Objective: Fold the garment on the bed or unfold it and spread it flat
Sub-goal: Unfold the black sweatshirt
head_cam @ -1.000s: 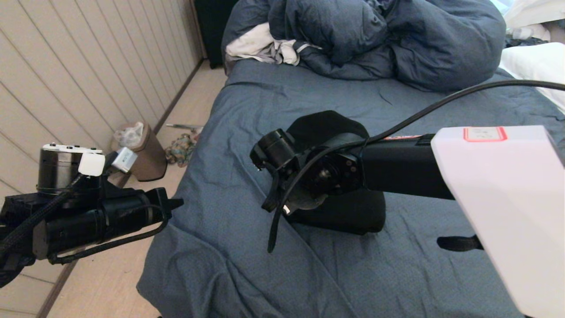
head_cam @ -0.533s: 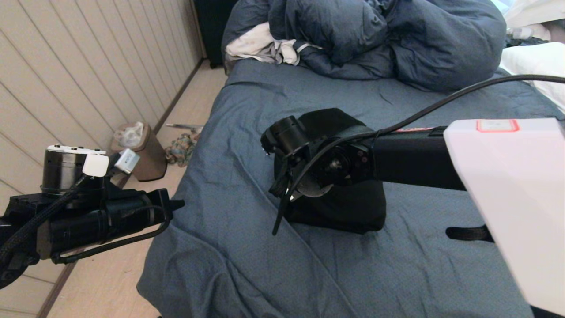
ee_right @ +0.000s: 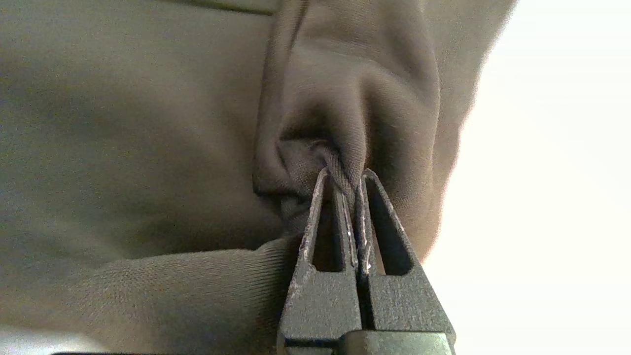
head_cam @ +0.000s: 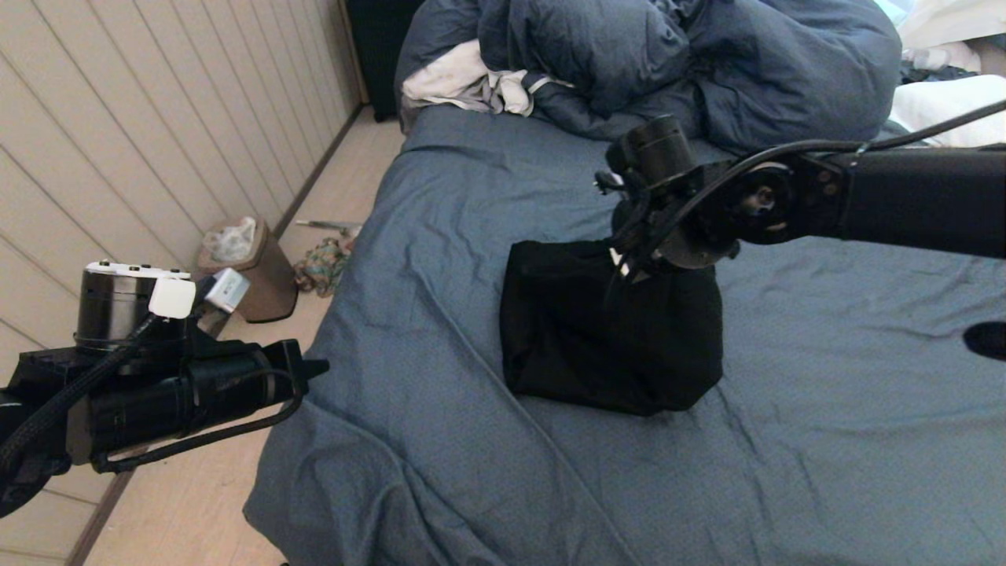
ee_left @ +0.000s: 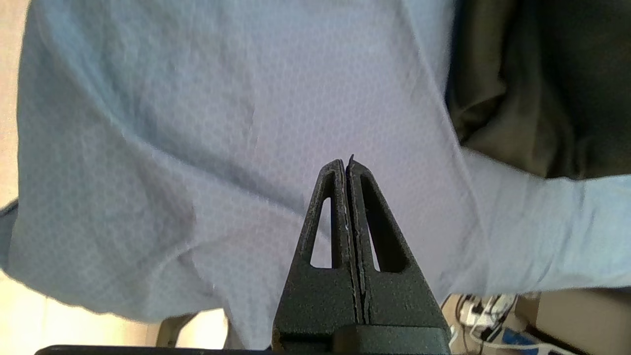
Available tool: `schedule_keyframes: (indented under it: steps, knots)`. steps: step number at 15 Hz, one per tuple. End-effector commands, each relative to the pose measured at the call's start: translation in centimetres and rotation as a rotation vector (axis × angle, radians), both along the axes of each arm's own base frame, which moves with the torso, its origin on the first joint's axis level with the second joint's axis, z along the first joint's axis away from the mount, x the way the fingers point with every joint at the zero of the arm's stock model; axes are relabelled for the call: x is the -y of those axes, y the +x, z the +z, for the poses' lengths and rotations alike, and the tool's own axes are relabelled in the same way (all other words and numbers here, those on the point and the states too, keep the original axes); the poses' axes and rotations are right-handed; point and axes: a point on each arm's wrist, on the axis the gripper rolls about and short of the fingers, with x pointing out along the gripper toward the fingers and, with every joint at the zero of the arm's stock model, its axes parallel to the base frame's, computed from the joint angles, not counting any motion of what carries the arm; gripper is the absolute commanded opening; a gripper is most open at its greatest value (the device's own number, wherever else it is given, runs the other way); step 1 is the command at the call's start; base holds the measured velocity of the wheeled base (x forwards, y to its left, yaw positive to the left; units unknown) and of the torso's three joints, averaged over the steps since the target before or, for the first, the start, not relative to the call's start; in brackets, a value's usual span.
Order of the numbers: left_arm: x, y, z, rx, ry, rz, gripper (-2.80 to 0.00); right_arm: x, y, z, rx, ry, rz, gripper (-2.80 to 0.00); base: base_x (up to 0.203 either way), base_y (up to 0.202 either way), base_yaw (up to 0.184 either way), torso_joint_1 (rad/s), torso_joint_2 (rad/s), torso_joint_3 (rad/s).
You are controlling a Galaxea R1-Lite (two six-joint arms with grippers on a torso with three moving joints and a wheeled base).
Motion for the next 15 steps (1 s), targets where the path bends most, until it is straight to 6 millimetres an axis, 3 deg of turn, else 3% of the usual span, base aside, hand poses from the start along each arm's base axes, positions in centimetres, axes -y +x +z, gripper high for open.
schedule_keyframes:
  steps: [1,8,11,12,13,15]
  knots:
    - [0.3,-0.3,-0.1,-0.003,-0.003,-0.012,-2.8,5.0,-0.8,0.8,0.004,0.003,-0.113,-2.8,0.0,0.0,0.0,0.0,0.0,0.0]
    - [0.5,-0.4,-0.3,-0.015,-0.001,-0.022,-2.8,15.8,-3.9,-7.4,-0.032,0.037,-0.336,-2.8,0.0,0.0,0.0,0.0,0.0,0.0]
    - [0.6,-0.3,-0.7,-0.028,0.005,-0.026,-2.8,17.7,-4.6,-9.4,-0.012,0.065,-0.362,-2.8,0.0,0.0,0.0,0.0,0.0,0.0]
    - [0.7,-0.3,-0.7,-0.027,0.005,-0.028,-2.8,17.9,-4.6,-9.6,-0.008,0.072,-0.36,-2.28,0.0,0.0,0.0,0.0,0.0,0.0]
    - [0.7,-0.3,-0.8,-0.03,0.006,-0.031,-2.8,18.1,-4.6,-9.5,-0.005,0.082,-0.355,0.0,0.0,0.0,0.0,0.0,0.0,0.0]
    - [0.8,-0.3,-0.8,-0.031,0.006,-0.032,-2.8,18.6,-4.9,-8.9,0.02,0.12,-0.343,0.0,0.0,0.0,0.0,0.0,0.0,0.0]
